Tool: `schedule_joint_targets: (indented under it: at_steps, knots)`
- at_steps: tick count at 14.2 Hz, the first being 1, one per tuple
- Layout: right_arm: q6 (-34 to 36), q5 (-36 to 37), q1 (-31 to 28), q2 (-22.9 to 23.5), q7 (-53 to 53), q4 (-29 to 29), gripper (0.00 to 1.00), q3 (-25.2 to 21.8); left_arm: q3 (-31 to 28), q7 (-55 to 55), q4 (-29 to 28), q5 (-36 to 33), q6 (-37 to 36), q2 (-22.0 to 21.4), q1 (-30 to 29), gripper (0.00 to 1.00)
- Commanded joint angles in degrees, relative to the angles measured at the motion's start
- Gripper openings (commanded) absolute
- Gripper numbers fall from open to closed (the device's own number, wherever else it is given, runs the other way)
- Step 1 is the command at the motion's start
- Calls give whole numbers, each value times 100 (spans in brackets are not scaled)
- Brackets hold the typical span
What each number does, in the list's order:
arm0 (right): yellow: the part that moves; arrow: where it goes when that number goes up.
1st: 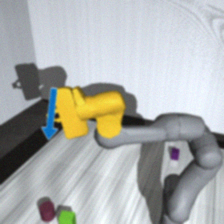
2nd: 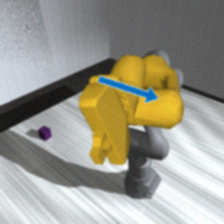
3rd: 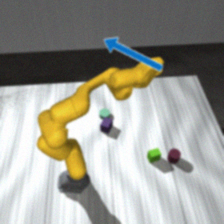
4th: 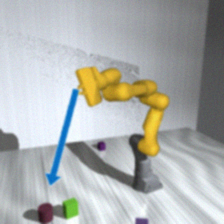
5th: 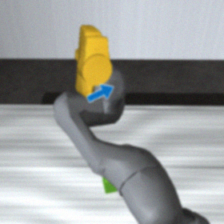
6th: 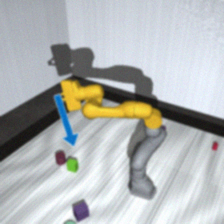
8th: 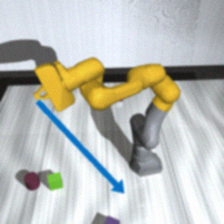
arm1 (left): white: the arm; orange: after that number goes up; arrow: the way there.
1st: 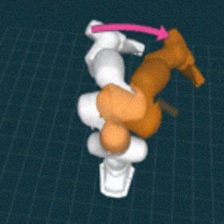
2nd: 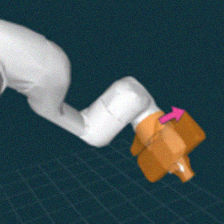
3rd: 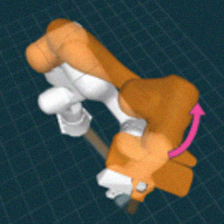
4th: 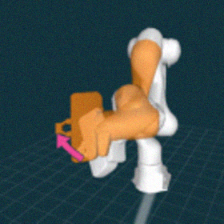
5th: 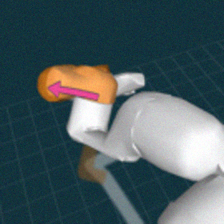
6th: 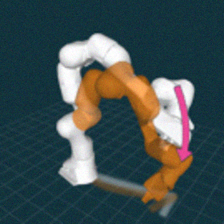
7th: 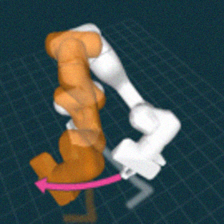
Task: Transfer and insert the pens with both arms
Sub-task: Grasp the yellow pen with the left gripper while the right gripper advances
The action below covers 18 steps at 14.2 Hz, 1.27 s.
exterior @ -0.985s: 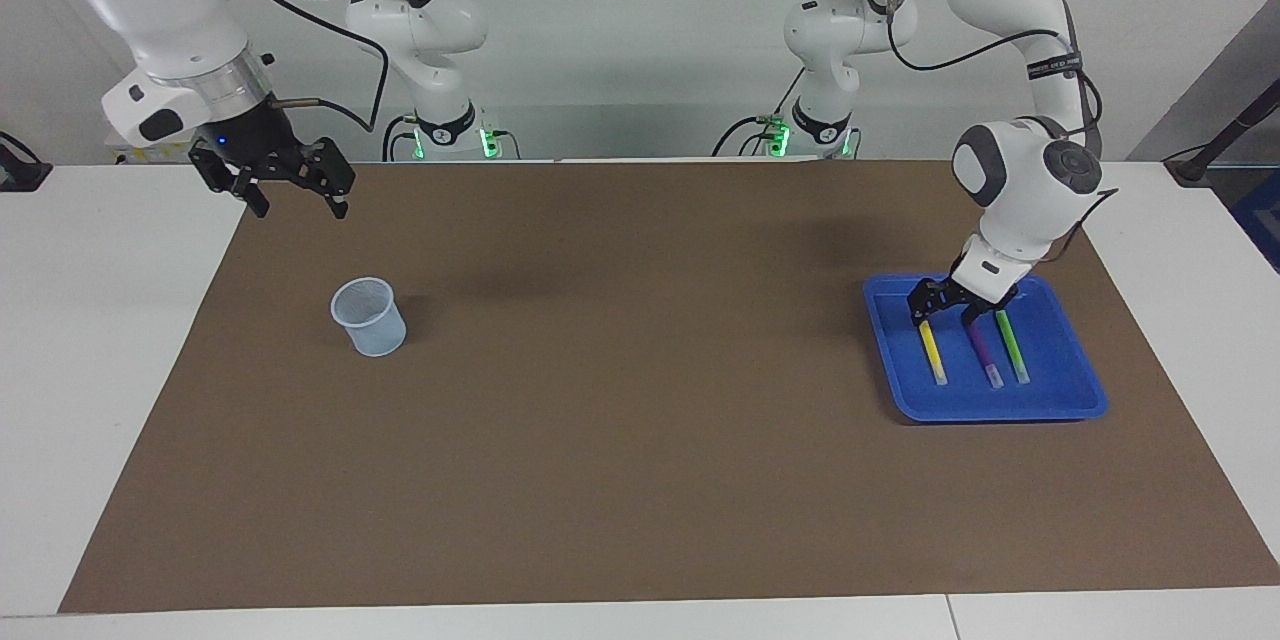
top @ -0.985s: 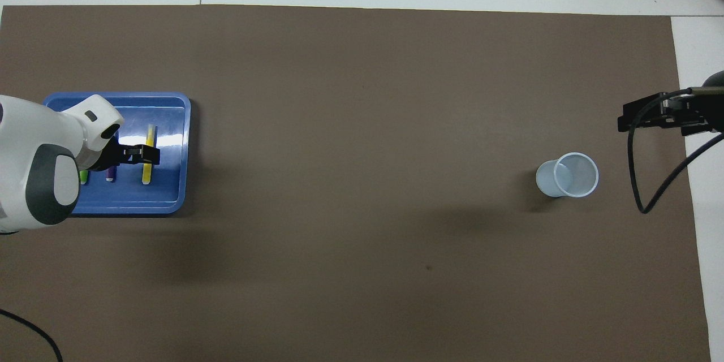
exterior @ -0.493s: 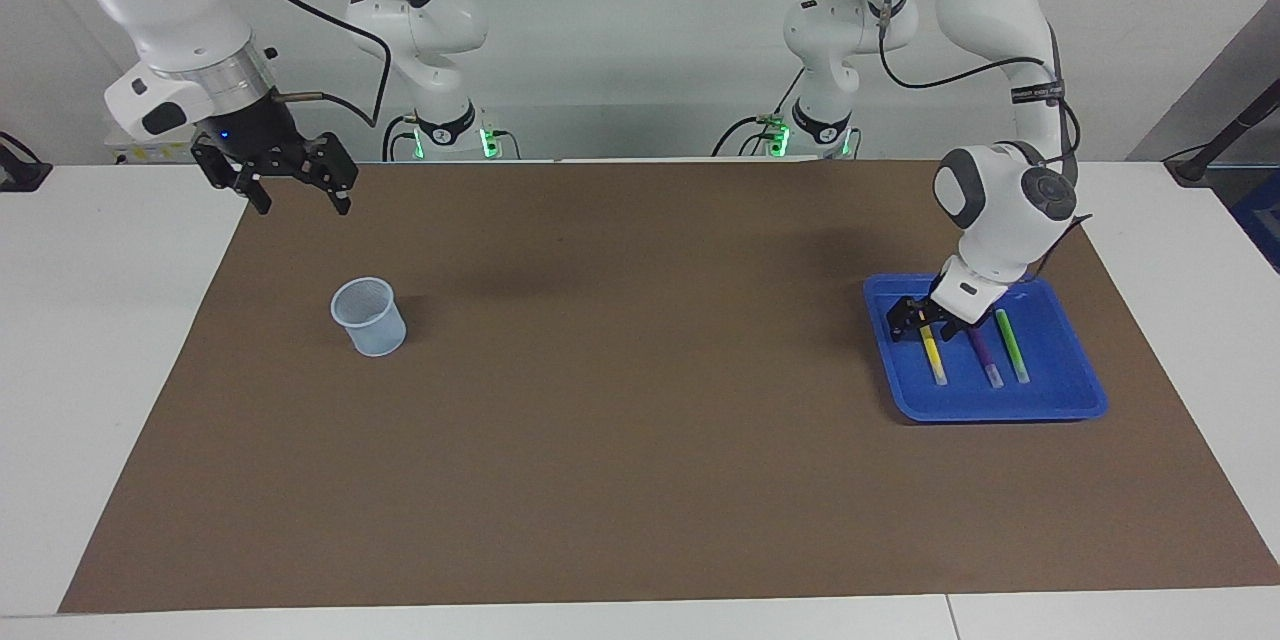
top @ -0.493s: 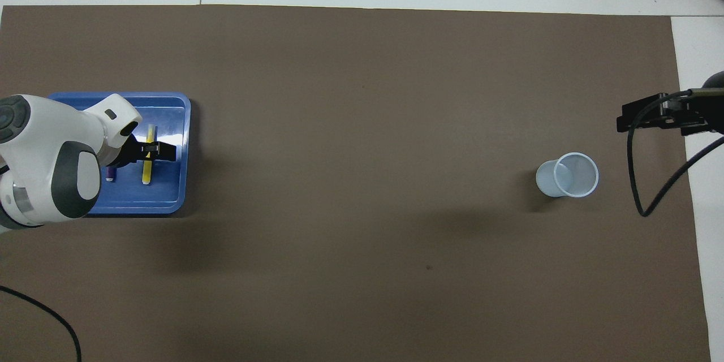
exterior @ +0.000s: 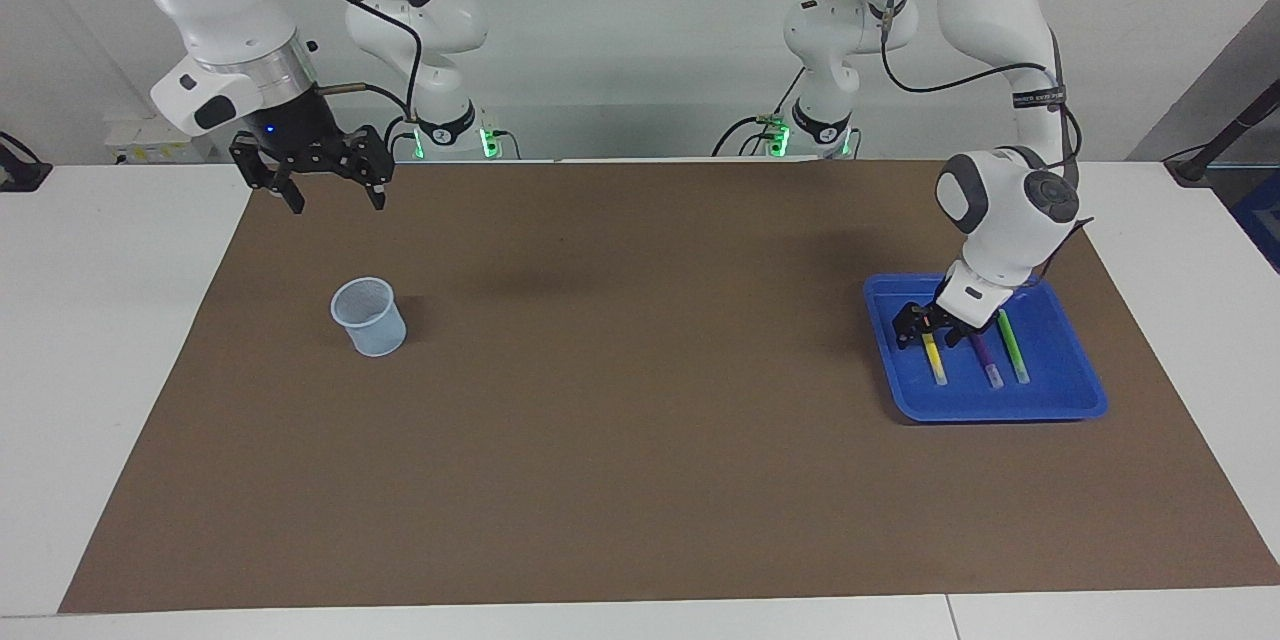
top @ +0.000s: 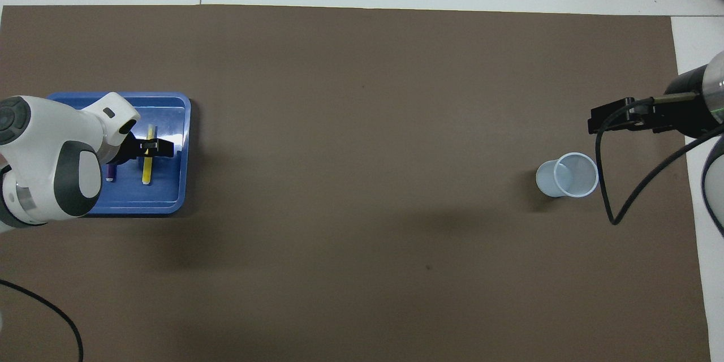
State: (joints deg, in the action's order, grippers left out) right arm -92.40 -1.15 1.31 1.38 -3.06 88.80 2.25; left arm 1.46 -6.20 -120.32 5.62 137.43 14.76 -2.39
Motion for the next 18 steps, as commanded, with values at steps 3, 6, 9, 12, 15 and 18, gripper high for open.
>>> schedule_joint_targets:
  at_steps: [3,6,9,12,15,18]
  knots:
    - [-191,-333,-43,-419,-2,681,100,91,-6,-22,61,53,100,124,-25,68]
    - [-199,-342,-43,-437,34,726,100,117,-14,-22,52,53,91,124,-25,37]
    - [-217,-377,71,-437,-1,717,100,126,-14,4,43,53,117,124,-25,4]
    - [-463,-499,133,-402,-36,682,100,231,-14,57,52,53,91,124,-25,0]
    - [-743,-974,247,-393,-491,700,100,258,-23,83,96,53,-49,107,-34,0]
    - [-815,-983,318,-385,-740,700,100,258,-32,101,525,53,-680,63,-51,0]
